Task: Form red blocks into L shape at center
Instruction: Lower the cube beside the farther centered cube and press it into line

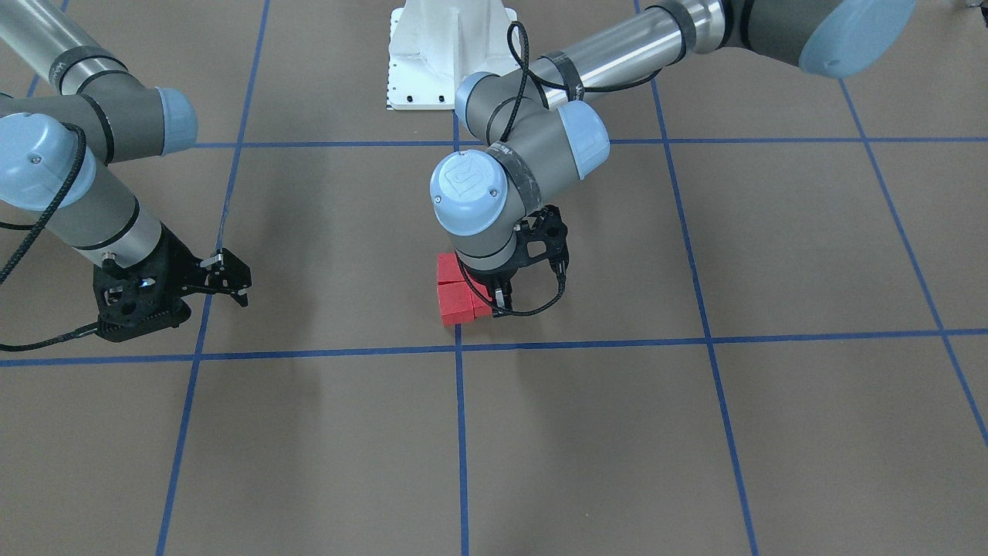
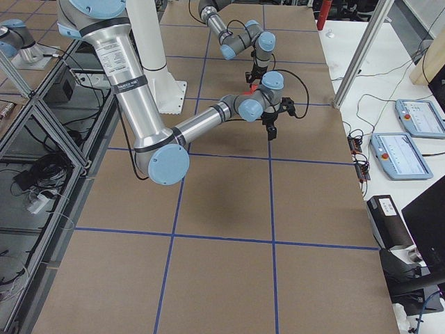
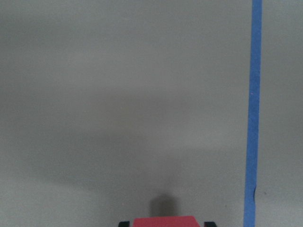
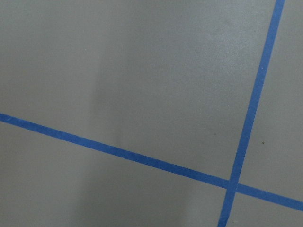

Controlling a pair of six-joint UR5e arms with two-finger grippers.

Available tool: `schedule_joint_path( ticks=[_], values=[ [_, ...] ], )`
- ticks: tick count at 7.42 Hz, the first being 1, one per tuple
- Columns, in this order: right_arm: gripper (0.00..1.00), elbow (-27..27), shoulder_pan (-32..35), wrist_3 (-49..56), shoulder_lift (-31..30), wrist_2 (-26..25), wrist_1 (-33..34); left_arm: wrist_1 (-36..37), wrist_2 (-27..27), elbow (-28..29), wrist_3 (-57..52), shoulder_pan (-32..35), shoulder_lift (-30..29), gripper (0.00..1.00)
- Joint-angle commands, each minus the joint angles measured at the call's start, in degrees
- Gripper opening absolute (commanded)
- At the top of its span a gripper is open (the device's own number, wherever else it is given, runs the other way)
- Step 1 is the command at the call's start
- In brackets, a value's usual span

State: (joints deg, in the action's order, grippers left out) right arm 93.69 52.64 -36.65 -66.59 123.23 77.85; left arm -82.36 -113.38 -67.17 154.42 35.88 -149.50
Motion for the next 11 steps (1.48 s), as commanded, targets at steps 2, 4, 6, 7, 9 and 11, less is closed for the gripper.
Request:
schedule_joint_path(
  ticks=[2,4,6,7,9,11],
  values=[
    [0.99,-0.1,0.1,0.0,0.1,0.0,0.0,-0.2,0.0,0.0,0.0,-0.2,0.0,0.37],
    [0.99,-0.1,0.0,0.0,0.1,0.0,0.0,-0.8,0.0,0.5,0.0,-0.2,0.0,0.44],
    [0.99,-0.1,0.1,0.0,0.1,0.1,0.0,-0.9,0.0,0.6,0.0,-0.2,0.1,0.57],
    [0.99,-0.1,0.1,0.0,0.1,0.0,0.0,-0.9,0.0,0.6,0.0,-0.2,0.1,0.62],
    [0.99,-0.1,0.2,0.0,0.1,0.0,0.0,-0.9,0.0,0.6,0.0,-0.2,0.0,0.66],
    [0.99,-0.1,0.2,0.0,0.1,0.1,0.0,-0.9,0.0,0.6,-0.1,-0.3,0.1,0.71]
  ],
)
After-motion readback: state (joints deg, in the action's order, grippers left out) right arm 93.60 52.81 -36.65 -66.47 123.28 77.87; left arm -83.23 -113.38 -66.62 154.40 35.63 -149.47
